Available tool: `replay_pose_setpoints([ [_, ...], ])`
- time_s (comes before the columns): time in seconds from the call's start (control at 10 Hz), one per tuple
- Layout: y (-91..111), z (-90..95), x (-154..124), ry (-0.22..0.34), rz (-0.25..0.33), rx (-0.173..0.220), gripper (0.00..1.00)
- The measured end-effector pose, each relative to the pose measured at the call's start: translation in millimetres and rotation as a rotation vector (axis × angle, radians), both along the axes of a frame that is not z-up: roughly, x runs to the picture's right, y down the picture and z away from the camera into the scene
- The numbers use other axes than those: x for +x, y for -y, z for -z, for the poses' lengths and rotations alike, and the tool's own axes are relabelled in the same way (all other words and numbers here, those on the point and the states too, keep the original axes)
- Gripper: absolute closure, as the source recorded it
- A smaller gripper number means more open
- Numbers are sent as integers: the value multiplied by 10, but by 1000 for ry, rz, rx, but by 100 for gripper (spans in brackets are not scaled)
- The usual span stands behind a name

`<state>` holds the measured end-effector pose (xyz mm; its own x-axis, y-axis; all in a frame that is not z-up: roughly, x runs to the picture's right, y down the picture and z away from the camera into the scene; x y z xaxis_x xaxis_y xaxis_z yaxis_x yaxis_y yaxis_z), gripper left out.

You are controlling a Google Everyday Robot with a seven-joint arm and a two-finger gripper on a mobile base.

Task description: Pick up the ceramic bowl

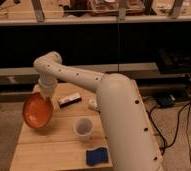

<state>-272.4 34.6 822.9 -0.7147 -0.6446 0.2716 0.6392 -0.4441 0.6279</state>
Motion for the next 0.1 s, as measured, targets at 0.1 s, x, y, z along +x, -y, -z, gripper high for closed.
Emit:
replay_pose_setpoints([
  [0.1,9,3,7,2,3,1,86],
])
